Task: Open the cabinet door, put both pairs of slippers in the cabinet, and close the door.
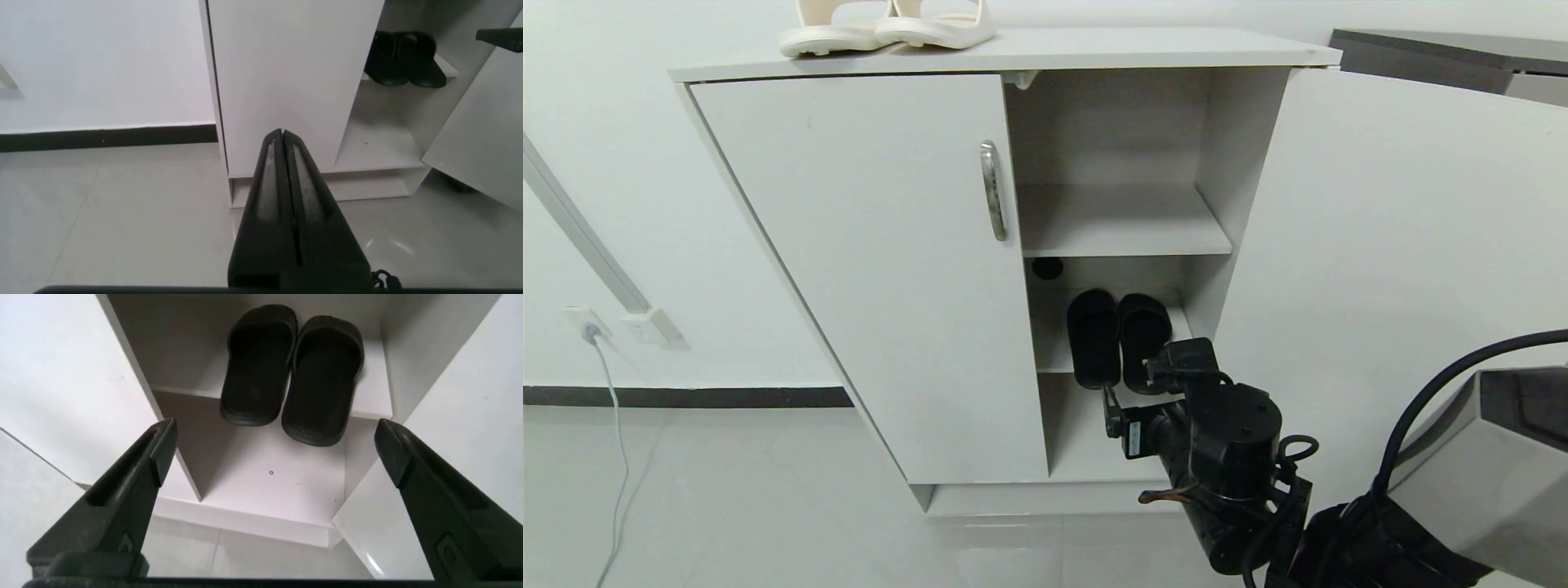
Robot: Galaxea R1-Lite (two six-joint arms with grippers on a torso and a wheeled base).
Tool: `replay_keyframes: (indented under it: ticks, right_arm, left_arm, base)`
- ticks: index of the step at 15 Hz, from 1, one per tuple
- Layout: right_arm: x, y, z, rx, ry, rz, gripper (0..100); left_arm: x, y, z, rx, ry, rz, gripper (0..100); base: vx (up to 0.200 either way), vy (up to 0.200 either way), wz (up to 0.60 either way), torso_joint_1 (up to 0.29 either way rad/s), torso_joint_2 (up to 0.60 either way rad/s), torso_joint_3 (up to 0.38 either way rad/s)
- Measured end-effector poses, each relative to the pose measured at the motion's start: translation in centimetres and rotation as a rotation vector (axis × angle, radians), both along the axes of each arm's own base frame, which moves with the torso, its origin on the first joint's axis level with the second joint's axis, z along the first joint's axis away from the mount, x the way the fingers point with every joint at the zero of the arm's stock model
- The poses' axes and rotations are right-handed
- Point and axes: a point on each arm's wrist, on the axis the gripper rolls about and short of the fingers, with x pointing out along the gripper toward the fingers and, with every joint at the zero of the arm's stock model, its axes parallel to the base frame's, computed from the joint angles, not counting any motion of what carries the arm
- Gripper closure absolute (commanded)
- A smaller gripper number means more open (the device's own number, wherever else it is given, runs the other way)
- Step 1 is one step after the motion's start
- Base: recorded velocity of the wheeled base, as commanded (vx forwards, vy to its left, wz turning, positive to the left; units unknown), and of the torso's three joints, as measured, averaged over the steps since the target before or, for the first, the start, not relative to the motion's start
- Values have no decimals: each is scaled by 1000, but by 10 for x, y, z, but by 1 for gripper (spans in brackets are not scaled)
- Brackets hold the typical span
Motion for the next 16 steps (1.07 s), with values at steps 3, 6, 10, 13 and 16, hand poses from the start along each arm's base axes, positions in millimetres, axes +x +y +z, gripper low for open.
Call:
replay_keyframes:
  ticks: [3,6,10,13,16]
  right_arm:
    - [0,0,1,2,-8,-1,0]
    - [-2,3,0,-2,-9,11,0]
    - [-3,3,1,0,-11,12,0]
    - [-3,4,1,1,-12,14,0]
    - [-3,3,1,8,-17,13,0]
  left_arm:
    - [0,0,0,1,-1,0,100]
    - [0,0,0,0,0,0,100]
    - [0,0,0,0,0,0,100]
    - [0,0,0,0,0,1,100]
    - [0,0,0,0,0,0,100]
  base:
    - [0,200,0,6,1,4]
    - [0,200,0,4,1,2]
    - [0,200,0,1,1,2]
    - [0,200,0,1,4,2]
    - [0,200,0,2,5,2]
